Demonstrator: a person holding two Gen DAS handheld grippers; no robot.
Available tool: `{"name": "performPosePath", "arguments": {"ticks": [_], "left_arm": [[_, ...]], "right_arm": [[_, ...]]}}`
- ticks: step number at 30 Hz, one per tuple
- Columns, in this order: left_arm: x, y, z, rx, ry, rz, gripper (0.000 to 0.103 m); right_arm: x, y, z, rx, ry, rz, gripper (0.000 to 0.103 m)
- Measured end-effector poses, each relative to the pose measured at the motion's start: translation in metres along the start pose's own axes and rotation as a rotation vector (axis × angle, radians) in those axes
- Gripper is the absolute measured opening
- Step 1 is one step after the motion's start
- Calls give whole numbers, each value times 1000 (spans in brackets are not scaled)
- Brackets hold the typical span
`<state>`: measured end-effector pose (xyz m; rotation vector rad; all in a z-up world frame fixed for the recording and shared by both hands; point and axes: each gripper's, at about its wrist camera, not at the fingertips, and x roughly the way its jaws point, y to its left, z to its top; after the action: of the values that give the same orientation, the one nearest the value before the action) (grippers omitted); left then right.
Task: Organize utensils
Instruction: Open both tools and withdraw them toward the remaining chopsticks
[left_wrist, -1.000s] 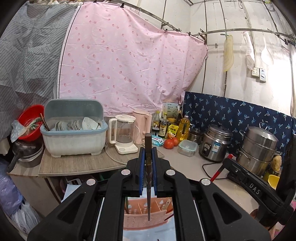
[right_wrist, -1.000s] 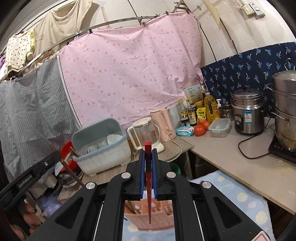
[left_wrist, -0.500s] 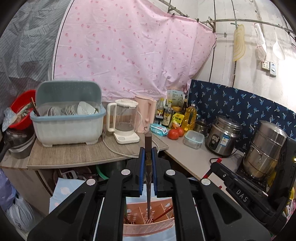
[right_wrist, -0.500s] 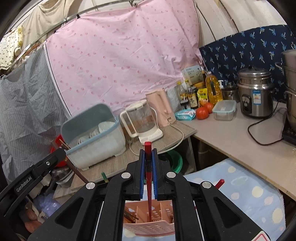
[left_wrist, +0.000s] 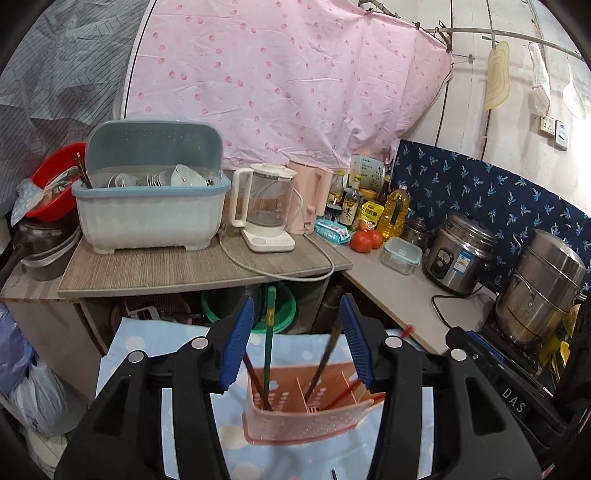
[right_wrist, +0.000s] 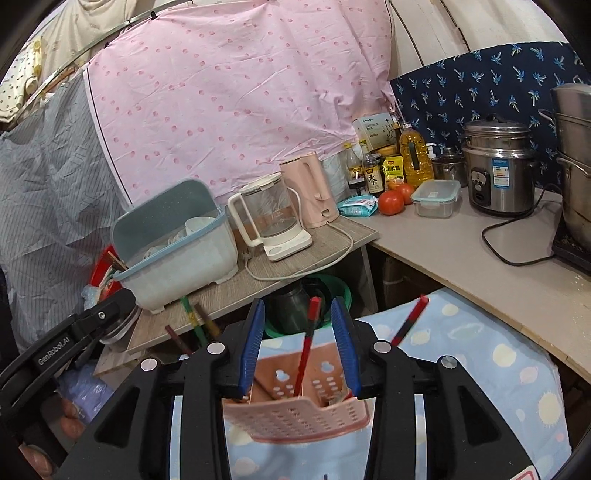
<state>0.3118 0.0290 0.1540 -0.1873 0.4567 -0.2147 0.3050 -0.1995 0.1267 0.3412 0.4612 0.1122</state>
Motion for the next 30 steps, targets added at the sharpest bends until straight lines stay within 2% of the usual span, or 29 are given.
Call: {"name": "performPosePath", "arguments": {"ticks": [8, 16, 30], "left_arm": [[-37, -6, -38, 24, 61, -30, 47], [-75, -9, -94, 32, 123, -32, 47], [-106, -16, -231, 28, 388, -48, 47]], "right_arm": [[-38, 1, -38, 8, 41, 21, 38], [-82, -3, -104, -14, 117, -3, 38], [-130, -40, -241, 31, 350, -73, 38]]}}
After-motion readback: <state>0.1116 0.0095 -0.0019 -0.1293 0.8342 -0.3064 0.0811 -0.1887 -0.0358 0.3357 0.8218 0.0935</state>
